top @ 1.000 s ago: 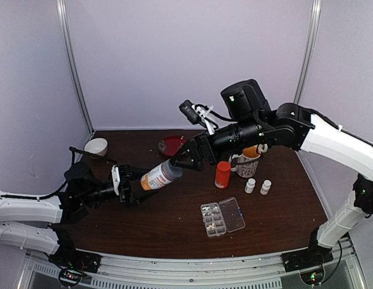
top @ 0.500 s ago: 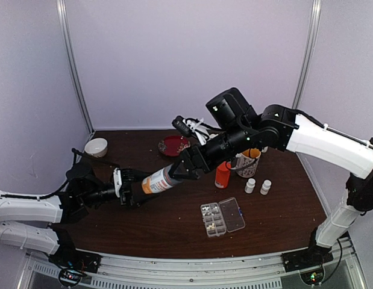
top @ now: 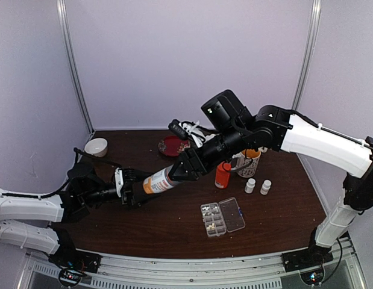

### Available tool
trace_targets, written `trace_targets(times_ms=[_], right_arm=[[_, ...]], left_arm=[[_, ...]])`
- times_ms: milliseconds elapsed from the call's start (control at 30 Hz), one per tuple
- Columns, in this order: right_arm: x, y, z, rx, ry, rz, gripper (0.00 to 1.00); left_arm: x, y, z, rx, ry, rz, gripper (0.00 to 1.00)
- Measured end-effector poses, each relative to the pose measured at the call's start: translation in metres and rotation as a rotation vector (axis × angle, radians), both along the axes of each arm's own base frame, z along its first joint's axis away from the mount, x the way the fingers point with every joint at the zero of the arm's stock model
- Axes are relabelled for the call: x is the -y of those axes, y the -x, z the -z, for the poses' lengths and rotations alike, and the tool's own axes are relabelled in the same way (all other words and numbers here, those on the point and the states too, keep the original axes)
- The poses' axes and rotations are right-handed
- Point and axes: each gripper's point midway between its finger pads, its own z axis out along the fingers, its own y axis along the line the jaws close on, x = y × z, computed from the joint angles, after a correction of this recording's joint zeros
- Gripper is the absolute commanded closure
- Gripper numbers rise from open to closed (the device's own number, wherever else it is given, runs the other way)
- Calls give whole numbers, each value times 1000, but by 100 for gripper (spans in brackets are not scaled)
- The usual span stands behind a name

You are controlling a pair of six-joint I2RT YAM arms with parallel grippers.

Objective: Sort the pills into containers
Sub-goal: Unscrew the lid of the pill bottle.

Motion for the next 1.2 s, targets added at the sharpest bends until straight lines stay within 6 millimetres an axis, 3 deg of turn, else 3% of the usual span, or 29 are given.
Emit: trace_targets(times_ms=[300,433,767,1133,1200], right_arm=[[0,4,1,21,18,-37,54],[0,6,2,68,29,-69,66],[0,7,5,316,49,-253,65],[11,27,10,885,-34,-648,65],[11,27,10,978,-31,-713,59]], left_arm=[[1,0,0,-3,0,2,74],[1,1,2,-15,0,6,75],[5,3,6,-90,12,30,78],[11,17,8,-151,22,113,78],[12,18,8,-156,25,117,78]])
